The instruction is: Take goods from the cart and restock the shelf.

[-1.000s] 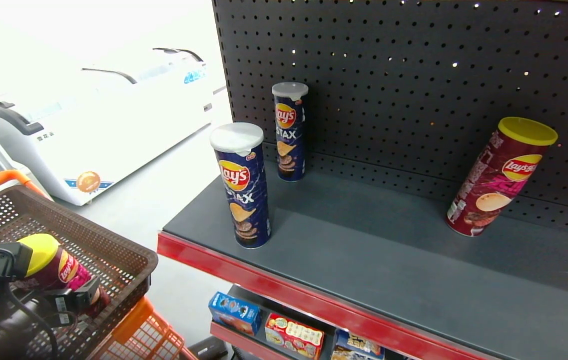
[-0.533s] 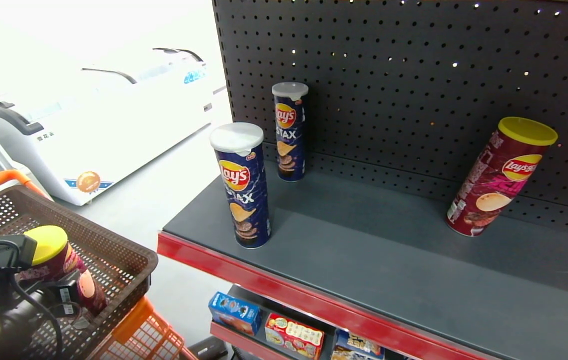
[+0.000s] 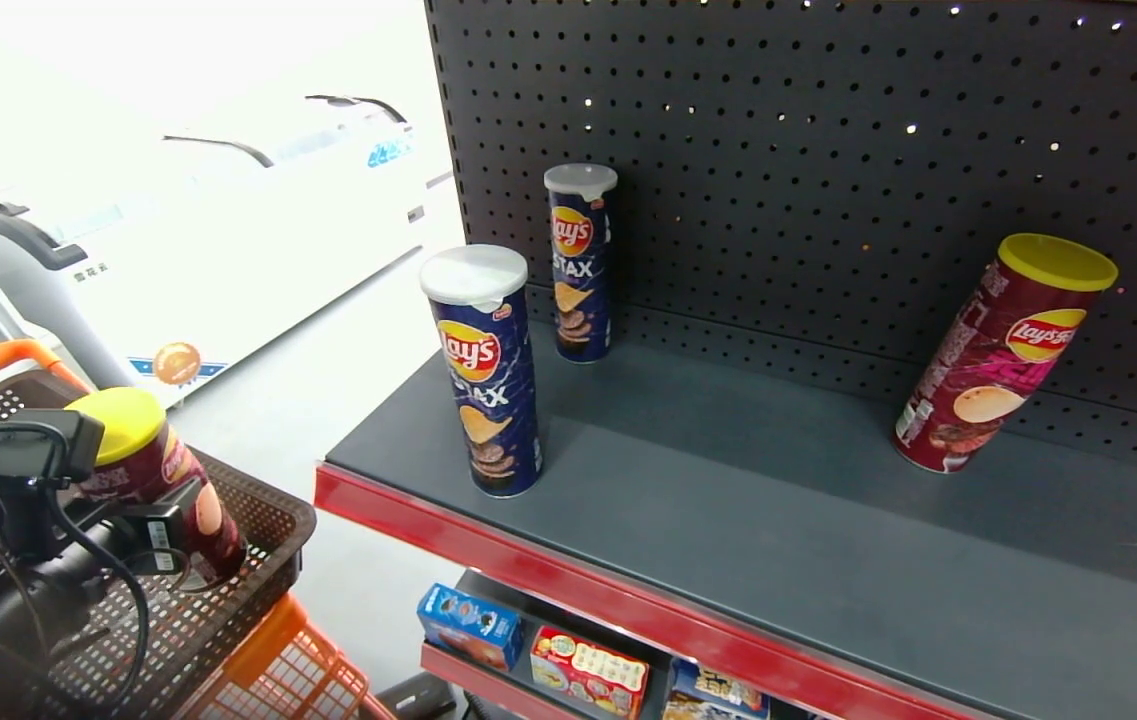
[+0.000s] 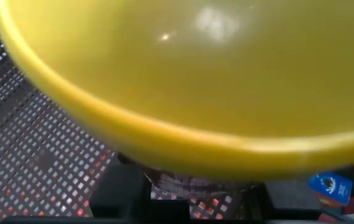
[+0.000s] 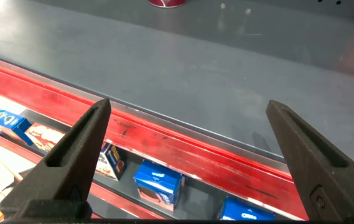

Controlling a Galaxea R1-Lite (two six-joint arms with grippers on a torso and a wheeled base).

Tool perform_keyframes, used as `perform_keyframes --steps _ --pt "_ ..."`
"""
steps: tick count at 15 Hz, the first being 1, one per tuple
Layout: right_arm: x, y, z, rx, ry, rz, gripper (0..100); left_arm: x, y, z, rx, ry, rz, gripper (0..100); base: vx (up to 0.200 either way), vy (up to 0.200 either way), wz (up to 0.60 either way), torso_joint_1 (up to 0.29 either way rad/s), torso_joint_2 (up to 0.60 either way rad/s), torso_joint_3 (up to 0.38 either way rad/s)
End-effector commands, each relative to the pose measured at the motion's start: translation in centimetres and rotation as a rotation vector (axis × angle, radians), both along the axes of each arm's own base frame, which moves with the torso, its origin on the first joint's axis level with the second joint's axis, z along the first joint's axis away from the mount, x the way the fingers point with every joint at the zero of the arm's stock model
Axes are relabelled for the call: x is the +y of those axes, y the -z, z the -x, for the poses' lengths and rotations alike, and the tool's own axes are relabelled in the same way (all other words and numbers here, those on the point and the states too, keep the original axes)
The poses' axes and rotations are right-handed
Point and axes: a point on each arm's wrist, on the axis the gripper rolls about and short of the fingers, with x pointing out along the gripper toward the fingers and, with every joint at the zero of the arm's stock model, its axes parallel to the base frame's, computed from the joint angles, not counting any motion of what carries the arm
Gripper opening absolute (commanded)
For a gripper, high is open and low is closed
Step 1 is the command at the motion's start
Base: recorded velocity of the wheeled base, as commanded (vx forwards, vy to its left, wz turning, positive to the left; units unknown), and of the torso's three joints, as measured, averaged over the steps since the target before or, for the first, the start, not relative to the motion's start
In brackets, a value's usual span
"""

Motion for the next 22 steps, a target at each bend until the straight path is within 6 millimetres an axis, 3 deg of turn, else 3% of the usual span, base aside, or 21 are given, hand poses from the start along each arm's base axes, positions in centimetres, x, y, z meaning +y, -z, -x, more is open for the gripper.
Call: perform_keyframes --steps 1,4,9,15,22 --pt "0.0 0.0 0.0 0.001 -0.002 0.0 100 -0.7 -1.5 -0.2 -0.056 0.036 -0.009 0 0.0 0.0 0.0 0.0 0.0 0.0" --pt "0.0 0.0 0.0 0.001 -0.002 0.0 100 -1.9 -4.0 -0.8 -0.117 0.09 -0.013 0 0.0 0.0 0.0 0.0 0.0 0.0" --pt "0.0 0.0 0.0 0.001 -0.002 0.0 100 -4.0 -5.5 -0.2 -0.141 0.185 -0.01 0 0.0 0.0 0.0 0.0 0.0 0.0" --pt "0.0 0.0 0.0 0.001 -0.002 0.0 100 -5.1 -8.4 -0.4 -0.227 0.23 -0.042 0 0.0 0.0 0.0 0.0 0.0 0.0" --pt "0.0 0.0 0.0 0.001 -0.001 0.0 100 -7.6 -9.5 1.2 -0.255 0.356 -0.023 0 0.0 0.0 0.0 0.0 0.0 0.0"
